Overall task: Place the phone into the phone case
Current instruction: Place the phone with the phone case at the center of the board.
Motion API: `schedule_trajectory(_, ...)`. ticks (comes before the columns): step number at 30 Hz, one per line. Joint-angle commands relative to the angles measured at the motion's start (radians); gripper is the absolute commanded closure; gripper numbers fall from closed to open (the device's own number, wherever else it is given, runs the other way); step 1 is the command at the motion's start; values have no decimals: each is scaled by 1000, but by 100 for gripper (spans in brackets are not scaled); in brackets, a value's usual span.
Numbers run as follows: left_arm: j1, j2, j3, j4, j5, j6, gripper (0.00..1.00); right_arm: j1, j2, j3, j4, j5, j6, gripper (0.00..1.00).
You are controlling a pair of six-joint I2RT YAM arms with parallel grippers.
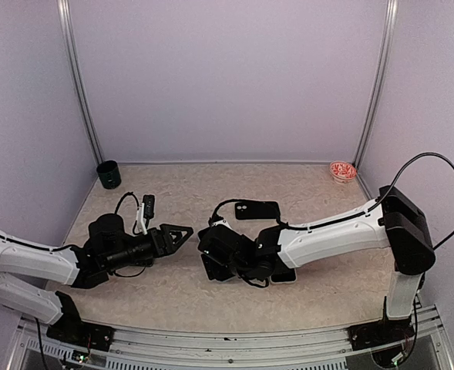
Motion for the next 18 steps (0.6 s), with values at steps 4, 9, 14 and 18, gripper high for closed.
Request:
schedule_trajectory(4,14,-29,-13,-2,-30,3,29,-27,0,22,-24,30,216,32)
schedule_trajectory(9,14,-35,-22,-1,-27,0,29,-38,5,21,-31,18,302,32)
schedule_trajectory(14,15,-49,-36,-6,-29,-2,29,-57,39,30,-63,-25,393,32)
schedule_trajectory(18,17,-63,-41,-12,-33,-1,29,-63,62,27,-64,-55,415,32)
